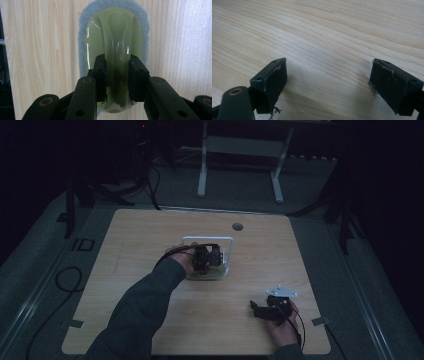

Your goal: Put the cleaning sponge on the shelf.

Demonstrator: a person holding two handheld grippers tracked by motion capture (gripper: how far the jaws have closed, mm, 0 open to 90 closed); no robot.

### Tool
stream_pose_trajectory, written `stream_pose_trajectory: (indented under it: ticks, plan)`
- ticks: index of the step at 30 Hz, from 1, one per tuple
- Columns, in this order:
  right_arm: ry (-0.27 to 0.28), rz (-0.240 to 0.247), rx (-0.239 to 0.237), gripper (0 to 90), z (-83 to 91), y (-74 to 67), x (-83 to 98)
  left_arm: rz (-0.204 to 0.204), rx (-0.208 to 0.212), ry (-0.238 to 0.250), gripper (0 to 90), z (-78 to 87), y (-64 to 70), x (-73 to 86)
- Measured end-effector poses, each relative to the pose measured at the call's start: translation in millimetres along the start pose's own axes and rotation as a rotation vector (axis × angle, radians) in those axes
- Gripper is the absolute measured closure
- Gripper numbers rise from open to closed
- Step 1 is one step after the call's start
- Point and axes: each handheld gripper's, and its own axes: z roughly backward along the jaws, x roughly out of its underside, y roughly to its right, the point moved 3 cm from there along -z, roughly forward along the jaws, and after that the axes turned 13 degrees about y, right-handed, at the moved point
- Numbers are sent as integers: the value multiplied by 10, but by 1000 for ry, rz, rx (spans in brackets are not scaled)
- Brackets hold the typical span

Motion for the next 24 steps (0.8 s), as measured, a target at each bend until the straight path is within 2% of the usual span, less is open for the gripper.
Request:
stream_pose_trajectory:
  ticks: [24]
  plan:
    - [-2, -3, 0, 140, 1, -3, 0, -10, -3, -16, 716, -118, -28, 13]
